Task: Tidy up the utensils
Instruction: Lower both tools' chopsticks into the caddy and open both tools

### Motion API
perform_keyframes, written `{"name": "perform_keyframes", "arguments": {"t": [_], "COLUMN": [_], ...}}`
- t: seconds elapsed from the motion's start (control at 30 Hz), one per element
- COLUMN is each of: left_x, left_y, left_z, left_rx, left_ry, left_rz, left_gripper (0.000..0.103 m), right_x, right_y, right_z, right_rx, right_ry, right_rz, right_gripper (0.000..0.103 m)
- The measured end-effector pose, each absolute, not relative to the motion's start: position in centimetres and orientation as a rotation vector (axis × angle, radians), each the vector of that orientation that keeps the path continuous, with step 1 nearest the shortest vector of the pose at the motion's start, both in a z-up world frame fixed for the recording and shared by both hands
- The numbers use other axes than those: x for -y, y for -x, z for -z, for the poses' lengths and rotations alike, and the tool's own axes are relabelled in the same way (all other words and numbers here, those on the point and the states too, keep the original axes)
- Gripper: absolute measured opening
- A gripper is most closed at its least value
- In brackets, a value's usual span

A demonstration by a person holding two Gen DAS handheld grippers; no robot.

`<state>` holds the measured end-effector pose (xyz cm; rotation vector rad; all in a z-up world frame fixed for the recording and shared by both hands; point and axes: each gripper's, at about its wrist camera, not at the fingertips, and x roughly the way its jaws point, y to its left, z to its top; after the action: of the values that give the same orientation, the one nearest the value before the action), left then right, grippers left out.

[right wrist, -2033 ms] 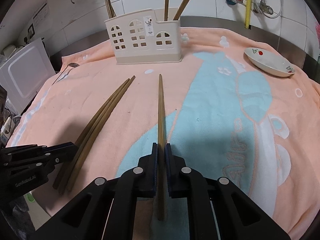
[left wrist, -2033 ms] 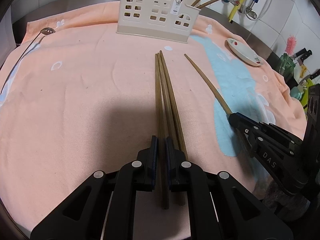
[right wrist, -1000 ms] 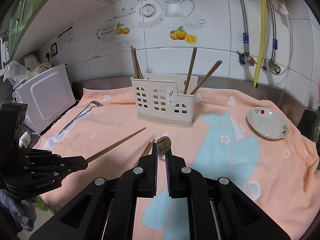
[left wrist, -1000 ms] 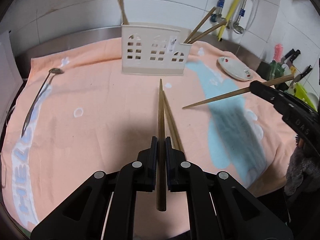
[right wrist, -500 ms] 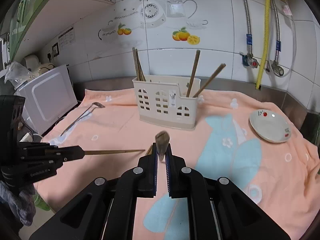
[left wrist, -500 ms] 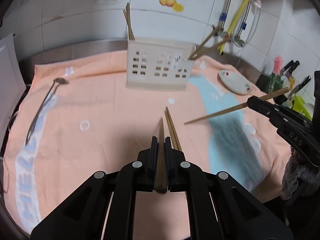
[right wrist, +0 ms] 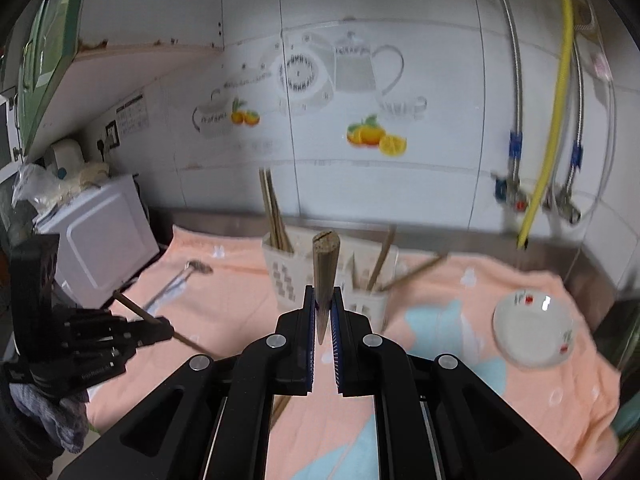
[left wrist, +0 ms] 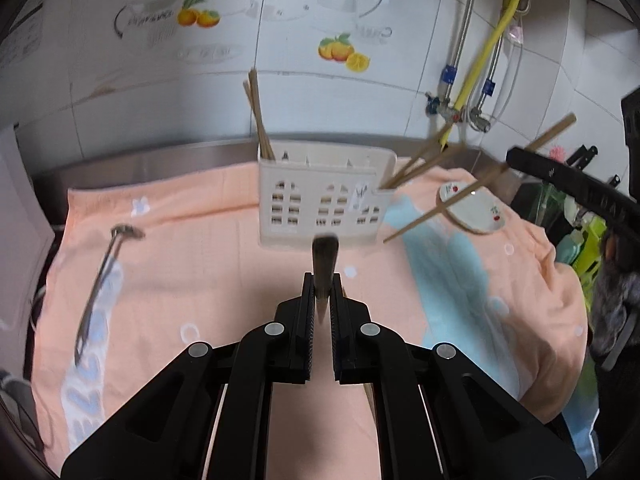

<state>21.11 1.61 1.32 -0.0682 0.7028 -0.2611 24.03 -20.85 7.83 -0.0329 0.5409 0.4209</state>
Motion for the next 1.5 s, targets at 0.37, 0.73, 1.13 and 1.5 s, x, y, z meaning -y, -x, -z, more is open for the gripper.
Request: {"name": "perform_keyframes", "arguments": {"t": [0.37,0.73,1.13,1.5], "left_x": [-1.9,-2.3,-3.7,-3.3], "left_y": [-24.7,-30.3,-35.6,-38.1], "left_z": [-9.3,-14.2,-11.9,-7.4], "left_rx": [-0.557,-0.438,-0.417,-0.538], "left_ry": [0.051,0.103,0.219,0.204], "left_rz": [0.253,0.222,0.149,0.139], "left_gripper": [0.006,0.006,0.006,0.006], "right_x": [20.4,19.6,19.1,19.2], "right_y": [-28.9,-32.8,-33.9,-34.6], "right_z": [-12.1,-8.9,-6.6,-5.7], "right_rx": [-0.474,-0.579,-0.627,-0.649], "right_ry": [0.08,0.12,0.146,0.134], "right_rz": [-0.341,-0.312,-0.322,-0.32], "right_gripper": [0.007,0.007,0.007,0.007]}}
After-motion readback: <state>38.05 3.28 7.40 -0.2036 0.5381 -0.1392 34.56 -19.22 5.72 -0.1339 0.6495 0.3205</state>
